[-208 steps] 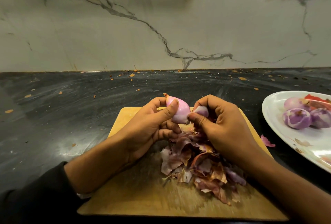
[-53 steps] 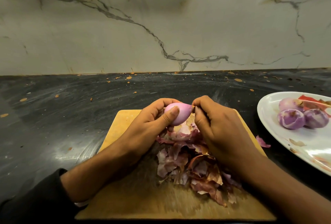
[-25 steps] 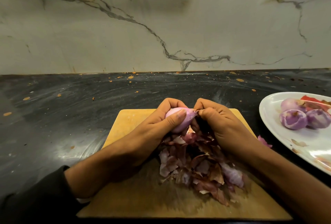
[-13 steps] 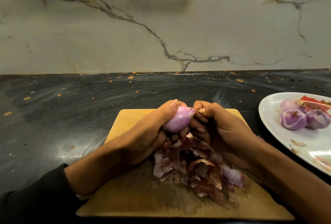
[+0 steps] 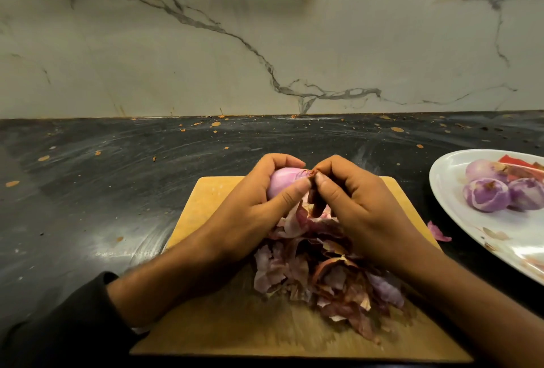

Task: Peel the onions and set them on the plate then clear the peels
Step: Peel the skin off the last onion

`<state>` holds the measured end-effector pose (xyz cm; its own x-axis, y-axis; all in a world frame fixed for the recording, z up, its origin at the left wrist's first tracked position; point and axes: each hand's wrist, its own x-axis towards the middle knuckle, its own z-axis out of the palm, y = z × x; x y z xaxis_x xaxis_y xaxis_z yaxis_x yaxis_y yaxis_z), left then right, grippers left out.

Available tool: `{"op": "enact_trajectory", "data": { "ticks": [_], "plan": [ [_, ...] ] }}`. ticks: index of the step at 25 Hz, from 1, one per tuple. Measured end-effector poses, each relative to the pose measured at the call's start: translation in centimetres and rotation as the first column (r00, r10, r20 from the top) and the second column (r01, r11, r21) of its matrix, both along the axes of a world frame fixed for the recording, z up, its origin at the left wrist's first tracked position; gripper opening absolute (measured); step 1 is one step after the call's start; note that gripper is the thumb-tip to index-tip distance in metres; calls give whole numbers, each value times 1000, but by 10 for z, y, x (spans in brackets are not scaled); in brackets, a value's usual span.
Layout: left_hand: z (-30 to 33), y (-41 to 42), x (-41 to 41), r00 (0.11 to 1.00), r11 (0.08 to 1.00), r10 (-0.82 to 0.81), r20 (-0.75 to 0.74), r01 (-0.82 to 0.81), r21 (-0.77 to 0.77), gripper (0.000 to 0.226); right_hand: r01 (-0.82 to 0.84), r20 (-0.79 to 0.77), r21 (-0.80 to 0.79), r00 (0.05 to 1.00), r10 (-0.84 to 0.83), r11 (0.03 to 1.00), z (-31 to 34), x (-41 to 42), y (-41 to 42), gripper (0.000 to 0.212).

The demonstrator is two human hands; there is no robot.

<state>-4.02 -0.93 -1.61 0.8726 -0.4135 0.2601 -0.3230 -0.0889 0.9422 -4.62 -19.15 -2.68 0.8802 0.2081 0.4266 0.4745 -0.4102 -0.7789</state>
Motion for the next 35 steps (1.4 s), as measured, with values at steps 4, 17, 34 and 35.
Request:
{"op": "enact_trajectory", "data": {
  "ticks": [4,17,34,35],
  "plan": [
    [0,-1,2,996,996,65,53,-68,50,44,85,190,-208,981,-45,974,0,-2,-3,18],
    [-9,-1,8,987,986,11,158,-37,165,27,-52,-105,100,992,62,994,3,2,1,24],
    [-1,0,9,882,873,-299,-365,98,-478,40,-40,-318,800,818,479,598,15,-2,2,13],
    [-3,0,10,884,877,-288,-368,88,-473,38,-36,-315,796,829,463,605,13,-1,-2,16]
  ]
}}
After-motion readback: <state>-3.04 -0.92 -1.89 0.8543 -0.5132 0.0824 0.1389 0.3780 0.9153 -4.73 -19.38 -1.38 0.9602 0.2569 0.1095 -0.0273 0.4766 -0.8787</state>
